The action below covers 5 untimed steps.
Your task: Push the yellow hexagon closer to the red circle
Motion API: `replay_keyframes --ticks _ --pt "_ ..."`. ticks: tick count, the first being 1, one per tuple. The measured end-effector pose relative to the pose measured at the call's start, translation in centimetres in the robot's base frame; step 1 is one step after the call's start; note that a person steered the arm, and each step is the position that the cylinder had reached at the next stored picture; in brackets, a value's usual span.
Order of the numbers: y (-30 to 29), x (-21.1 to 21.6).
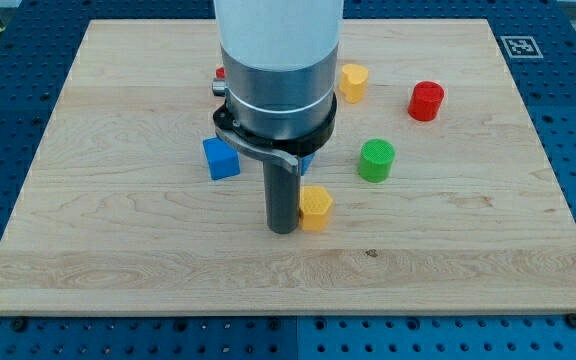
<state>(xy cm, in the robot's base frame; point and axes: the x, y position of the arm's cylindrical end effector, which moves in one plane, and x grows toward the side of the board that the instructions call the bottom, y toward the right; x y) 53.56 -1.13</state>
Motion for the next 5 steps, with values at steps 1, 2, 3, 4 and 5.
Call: replay_keyframes --ticks 1,2,3,4,5 --pt "0.0 -0.3" --pt "0.0 -0.8" --pt "0.0 -1.2" --pt "0.3 -1.2" --pt "1.8 -1.2"
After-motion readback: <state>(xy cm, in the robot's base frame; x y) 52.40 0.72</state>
